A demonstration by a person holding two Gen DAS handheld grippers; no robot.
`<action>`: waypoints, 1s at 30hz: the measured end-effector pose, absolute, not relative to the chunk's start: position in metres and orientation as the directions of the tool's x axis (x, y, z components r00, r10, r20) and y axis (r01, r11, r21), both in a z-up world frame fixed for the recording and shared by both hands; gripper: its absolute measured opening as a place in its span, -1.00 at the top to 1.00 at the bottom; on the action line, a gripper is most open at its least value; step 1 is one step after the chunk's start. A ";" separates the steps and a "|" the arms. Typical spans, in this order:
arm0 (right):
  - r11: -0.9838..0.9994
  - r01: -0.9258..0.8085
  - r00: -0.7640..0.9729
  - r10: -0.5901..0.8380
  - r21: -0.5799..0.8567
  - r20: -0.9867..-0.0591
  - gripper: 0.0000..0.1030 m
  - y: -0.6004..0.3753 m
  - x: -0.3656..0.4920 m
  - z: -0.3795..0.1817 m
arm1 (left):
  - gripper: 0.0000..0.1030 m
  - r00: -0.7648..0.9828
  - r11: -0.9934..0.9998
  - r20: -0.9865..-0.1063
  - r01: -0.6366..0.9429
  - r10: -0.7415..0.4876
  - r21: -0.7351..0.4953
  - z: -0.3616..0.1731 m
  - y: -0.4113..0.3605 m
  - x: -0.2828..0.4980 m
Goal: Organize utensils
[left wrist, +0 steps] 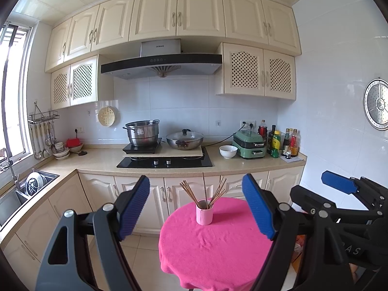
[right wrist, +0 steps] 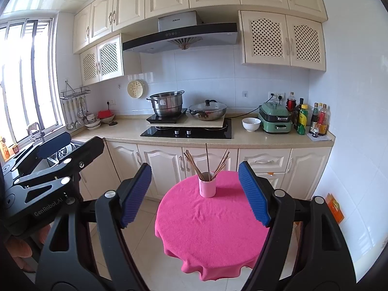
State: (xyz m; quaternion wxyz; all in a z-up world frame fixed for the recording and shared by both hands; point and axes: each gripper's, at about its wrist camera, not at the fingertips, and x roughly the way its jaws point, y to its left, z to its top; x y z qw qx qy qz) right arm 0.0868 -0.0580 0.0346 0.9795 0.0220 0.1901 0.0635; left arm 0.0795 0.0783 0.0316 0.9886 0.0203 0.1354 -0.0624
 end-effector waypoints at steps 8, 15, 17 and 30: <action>0.991 -0.111 0.917 0.131 0.073 -0.376 -0.44 -0.055 0.092 0.031 | -0.50 0.954 0.991 -0.275 0.132 -0.120 0.026 0.028 0.083 0.086; 0.991 -0.109 0.917 0.129 0.073 -0.377 -0.44 -0.054 0.091 0.031 | -0.50 0.953 0.991 -0.278 0.133 -0.121 0.027 0.027 0.084 0.087; 0.991 -0.109 0.917 0.128 0.073 -0.378 -0.45 -0.054 0.091 0.031 | -0.50 0.953 0.991 -0.277 0.133 -0.120 0.028 0.027 0.083 0.087; 0.991 -0.107 0.916 0.128 0.076 -0.380 -0.45 -0.055 0.091 0.030 | -0.50 0.952 0.990 -0.280 0.136 -0.122 0.030 0.025 0.085 0.090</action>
